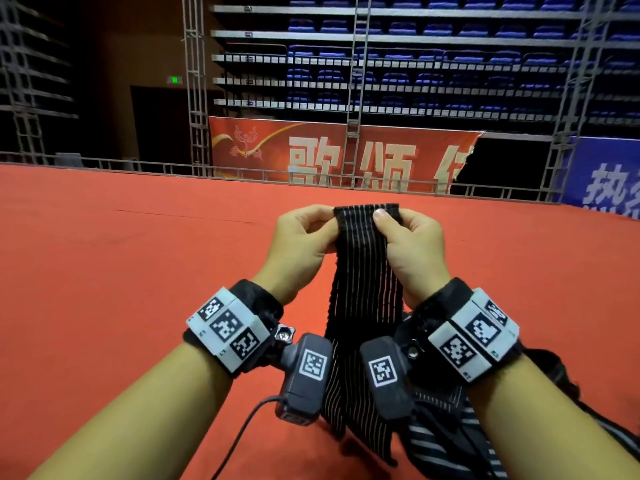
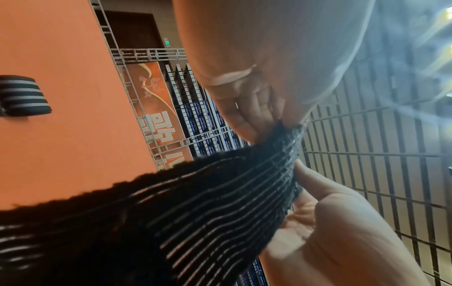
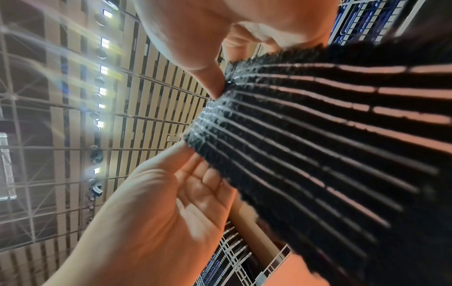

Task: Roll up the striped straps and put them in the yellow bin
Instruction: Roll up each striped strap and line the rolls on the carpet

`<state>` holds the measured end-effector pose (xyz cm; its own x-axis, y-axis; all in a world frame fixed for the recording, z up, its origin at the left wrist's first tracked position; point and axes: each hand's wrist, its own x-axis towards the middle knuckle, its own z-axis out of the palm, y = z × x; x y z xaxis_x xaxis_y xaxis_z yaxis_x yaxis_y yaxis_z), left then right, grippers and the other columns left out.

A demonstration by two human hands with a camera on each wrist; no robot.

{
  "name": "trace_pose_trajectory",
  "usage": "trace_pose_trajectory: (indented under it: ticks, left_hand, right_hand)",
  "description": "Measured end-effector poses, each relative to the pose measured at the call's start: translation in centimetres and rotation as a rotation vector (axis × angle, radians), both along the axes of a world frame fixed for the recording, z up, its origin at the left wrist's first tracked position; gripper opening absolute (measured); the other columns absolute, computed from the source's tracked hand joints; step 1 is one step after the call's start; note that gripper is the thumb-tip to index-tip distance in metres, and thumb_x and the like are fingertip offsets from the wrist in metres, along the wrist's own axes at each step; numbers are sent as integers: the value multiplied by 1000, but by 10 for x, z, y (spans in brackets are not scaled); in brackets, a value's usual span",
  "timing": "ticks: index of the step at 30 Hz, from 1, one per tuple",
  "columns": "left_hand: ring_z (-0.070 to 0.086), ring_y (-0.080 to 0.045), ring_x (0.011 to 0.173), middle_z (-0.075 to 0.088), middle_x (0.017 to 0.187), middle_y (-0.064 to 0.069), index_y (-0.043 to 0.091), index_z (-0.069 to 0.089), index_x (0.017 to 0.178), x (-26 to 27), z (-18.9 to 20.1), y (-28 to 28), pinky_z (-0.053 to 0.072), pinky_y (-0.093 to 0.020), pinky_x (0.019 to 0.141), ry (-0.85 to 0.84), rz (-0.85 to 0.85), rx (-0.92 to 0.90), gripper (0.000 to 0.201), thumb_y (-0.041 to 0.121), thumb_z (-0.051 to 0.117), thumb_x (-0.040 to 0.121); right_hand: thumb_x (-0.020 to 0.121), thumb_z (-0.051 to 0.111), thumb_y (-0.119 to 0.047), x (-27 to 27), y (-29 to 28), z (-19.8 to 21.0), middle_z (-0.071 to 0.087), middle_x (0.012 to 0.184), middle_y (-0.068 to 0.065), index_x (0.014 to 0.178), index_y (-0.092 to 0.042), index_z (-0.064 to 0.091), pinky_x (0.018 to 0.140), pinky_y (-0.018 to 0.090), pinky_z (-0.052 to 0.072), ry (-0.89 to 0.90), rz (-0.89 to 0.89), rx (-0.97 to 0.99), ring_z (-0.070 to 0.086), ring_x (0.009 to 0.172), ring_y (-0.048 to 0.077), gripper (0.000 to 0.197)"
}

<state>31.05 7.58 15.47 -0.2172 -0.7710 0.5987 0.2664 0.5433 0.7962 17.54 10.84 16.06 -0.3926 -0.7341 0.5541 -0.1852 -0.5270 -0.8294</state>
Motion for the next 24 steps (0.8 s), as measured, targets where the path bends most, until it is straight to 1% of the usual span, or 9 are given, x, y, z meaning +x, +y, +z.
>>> trace_pose_trajectory:
  ticks: [3, 7, 9, 11, 13, 17, 18, 20, 24]
  left_hand:
    - [68, -10, 77, 72, 87, -5, 3, 69, 101, 4, -3, 0, 56, -22, 71, -3, -49, 31, 15, 5, 54, 98]
    - [68, -12, 78, 73, 91, -6, 7, 70, 97, 3, -4, 2, 55, -24, 71, 71, -96, 106, 22, 10, 49, 100]
    - [67, -14, 79, 72, 91, -8, 6, 70, 97, 0, -3, 4, 54, -24, 69, 91, -72, 109, 21, 18, 53, 99]
    - [67, -11, 78, 71, 88, -4, 7, 69, 95, -4, -2, 4, 53, -24, 69, 86, 12, 56, 13, 16, 60, 96]
    - [66, -9, 76, 69, 84, -1, 10, 66, 92, -7, 0, 2, 53, -24, 71, 91, 92, 3, 9, 9, 59, 96]
    - [63, -11, 76, 65, 86, -2, 13, 59, 90, -2, 14, -2, 53, -26, 72, 142, 111, -6, 12, 8, 52, 99]
    - [63, -11, 76, 64, 87, -2, 13, 58, 92, 0, 18, -3, 54, -27, 72, 161, 80, 15, 12, 8, 51, 100]
    - [63, -12, 77, 65, 89, -4, 13, 57, 94, 3, 23, -4, 54, -28, 73, 196, 18, 61, 12, 9, 49, 101]
    - [61, -12, 76, 62, 88, -4, 12, 54, 93, 8, 24, -5, 53, -27, 70, 139, -29, 80, 13, 12, 46, 103]
  right_hand:
    - [89, 62, -22, 1, -2, -1, 74, 85, 11, 84, -9, 73, 80, 54, 56, 19, -37, -8, 71, 85, 34, 18]
    - [84, 60, -33, 6, -4, -5, 72, 78, 10, 78, -10, 69, 73, 56, 55, 34, -98, -12, 69, 79, 33, 25]
    - [85, 59, -34, 10, -7, -6, 69, 75, 8, 77, -10, 66, 71, 56, 55, 30, -118, -6, 66, 73, 29, 26]
    - [87, 58, -31, 15, -9, -5, 68, 78, 8, 80, -10, 65, 75, 55, 55, -19, -84, 18, 65, 74, 26, 23]
    - [91, 57, -27, 17, -11, -4, 67, 85, 11, 84, -8, 62, 77, 49, 55, -81, -18, 27, 65, 78, 28, 20]
    - [98, 52, -24, 13, -10, -10, 53, 71, 6, 81, -11, 54, 56, 27, 43, -50, 125, 106, 52, 62, 19, 21]
    - [98, 53, -22, 10, -10, -15, 51, 68, 5, 74, -14, 53, 57, 26, 42, -13, 149, 139, 50, 61, 18, 25]
    - [95, 57, -18, 0, -12, -26, 48, 65, 6, 64, -18, 47, 65, 35, 41, 92, 151, 207, 48, 64, 21, 33]
    - [89, 66, -10, -11, -8, -33, 53, 70, 8, 84, -14, 47, 64, 35, 45, 174, 102, 235, 51, 58, 17, 20]
